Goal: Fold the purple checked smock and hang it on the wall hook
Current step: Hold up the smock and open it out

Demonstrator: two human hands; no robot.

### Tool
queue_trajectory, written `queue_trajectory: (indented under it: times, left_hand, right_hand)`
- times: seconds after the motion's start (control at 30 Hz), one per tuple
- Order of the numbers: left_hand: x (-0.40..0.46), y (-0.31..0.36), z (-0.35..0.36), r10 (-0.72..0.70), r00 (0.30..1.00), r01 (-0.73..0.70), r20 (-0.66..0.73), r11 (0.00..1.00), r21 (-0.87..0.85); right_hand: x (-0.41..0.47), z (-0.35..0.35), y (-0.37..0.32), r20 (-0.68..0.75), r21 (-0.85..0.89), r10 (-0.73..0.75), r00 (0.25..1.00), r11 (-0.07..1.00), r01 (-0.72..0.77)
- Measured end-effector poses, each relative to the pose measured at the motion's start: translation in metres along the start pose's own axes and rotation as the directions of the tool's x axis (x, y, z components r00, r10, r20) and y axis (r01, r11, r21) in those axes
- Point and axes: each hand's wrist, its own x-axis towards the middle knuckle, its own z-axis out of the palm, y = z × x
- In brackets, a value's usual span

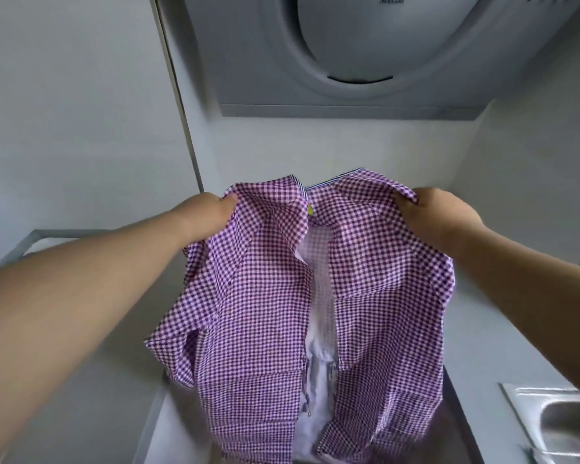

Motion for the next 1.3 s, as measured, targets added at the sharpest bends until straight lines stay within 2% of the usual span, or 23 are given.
queue_trajectory:
  times: [0.2, 0.4, 0.53, 0.73, 0.8, 0.97, 1.07, 1.17, 1.2, 1.23, 1.27, 1.3]
  left_hand:
    - [0.045, -0.003, -0.001, 0.081, 0.997, -0.08, 0.017, 0.996, -0.032]
    - [0.082, -0.007, 0.009, 0.078, 0.995, -0.077, 0.06, 0.997, -0.018]
    - [0.109, -0.002, 0.018, 0.056, 0.997, -0.056, 0.062, 0.998, -0.009]
    - [0.162, 0.013, 0.04, -0.007, 0.997, 0.004, 0.072, 0.999, 0.041]
    - [0.177, 0.017, 0.049, -0.048, 0.995, 0.043, 0.083, 0.997, 0.065]
    - [0.214, 0.023, 0.067, -0.132, 0.988, 0.124, 0.078, 0.987, 0.098]
    - [0.229, 0.021, 0.076, -0.156, 0.988, 0.155, -0.003, 0.972, 0.175]
    - [0.244, 0.007, 0.088, -0.163, 0.982, 0.181, -0.091, 0.948, 0.261]
    - [0.248, 0.002, 0.093, -0.172, 0.982, 0.185, -0.073, 0.952, 0.243]
    - [0.252, -0.001, 0.097, -0.188, 0.981, 0.194, -0.047, 0.956, 0.219]
    - [0.256, -0.006, 0.101, -0.217, 0.976, 0.219, -0.031, 0.957, 0.191]
    - [0.26, -0.01, 0.106, -0.251, 0.968, 0.252, -0.028, 0.955, 0.156]
  right_hand:
    - [0.035, 0.014, -0.004, 0.003, 0.002, 0.029, 1.0, 1.0, -0.029]
    - [0.071, 0.036, -0.004, 0.113, 0.027, -0.008, 0.994, 1.0, 0.005]
    - [0.104, 0.049, -0.002, 0.167, 0.021, -0.012, 0.986, 1.0, 0.009]
    - [0.167, 0.09, 0.021, 0.103, -0.101, -0.06, 0.993, 0.992, 0.07]
    - [0.19, 0.106, 0.026, 0.178, -0.127, -0.027, 0.984, 0.991, 0.05]
    - [0.239, 0.147, 0.036, 0.332, -0.045, 0.07, 0.941, 0.997, -0.059]
    - [0.26, 0.17, 0.04, 0.405, 0.097, 0.182, 0.896, 0.966, -0.24]
    - [0.276, 0.203, 0.045, 0.539, 0.157, 0.247, 0.805, 0.91, -0.384]
    - [0.279, 0.217, 0.048, 0.532, 0.135, 0.242, 0.812, 0.922, -0.363]
    - [0.279, 0.222, 0.048, 0.545, 0.013, 0.251, 0.8, 0.952, -0.307]
    - [0.28, 0.23, 0.046, 0.512, -0.09, 0.208, 0.833, 0.978, -0.189]
    - [0.284, 0.24, 0.046, 0.484, -0.095, 0.191, 0.854, 0.982, -0.166]
